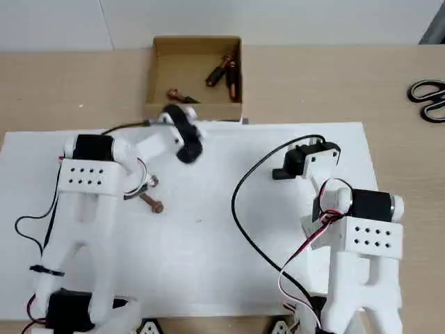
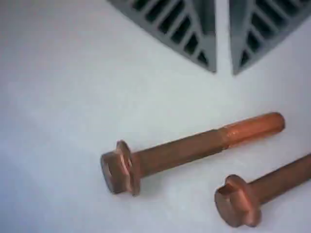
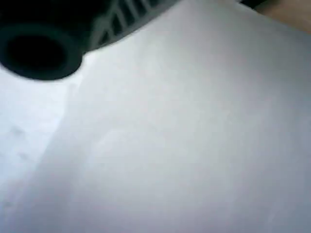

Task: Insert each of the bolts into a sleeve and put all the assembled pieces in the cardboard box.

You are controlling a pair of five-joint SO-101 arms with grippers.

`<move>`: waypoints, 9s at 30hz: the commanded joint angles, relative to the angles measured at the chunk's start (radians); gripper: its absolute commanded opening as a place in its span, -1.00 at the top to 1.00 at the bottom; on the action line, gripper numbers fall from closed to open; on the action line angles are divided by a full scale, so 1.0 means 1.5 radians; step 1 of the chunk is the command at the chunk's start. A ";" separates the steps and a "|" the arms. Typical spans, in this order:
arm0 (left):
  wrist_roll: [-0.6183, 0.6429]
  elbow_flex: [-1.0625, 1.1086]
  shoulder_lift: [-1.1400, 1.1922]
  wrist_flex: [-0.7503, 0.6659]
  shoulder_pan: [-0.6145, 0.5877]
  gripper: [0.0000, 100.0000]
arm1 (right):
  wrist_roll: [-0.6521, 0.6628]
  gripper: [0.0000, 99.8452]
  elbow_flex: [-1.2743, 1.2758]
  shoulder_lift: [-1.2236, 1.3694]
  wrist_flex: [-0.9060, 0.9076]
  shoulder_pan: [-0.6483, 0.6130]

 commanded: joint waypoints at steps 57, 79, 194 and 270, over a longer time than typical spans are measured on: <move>-0.443 -0.058 0.306 -0.098 0.002 0.74 | 0.007 0.99 -0.002 -0.016 -0.024 0.008; -0.381 -0.058 0.342 -0.012 0.056 0.99 | 0.007 0.99 -0.002 -0.020 -0.023 0.007; 1.107 0.716 -1.039 -0.600 0.303 0.99 | -0.326 1.00 0.478 -0.729 -0.434 -0.538; 0.946 0.768 -1.039 -0.398 0.346 0.52 | -0.208 1.00 0.489 -0.729 -0.457 -0.535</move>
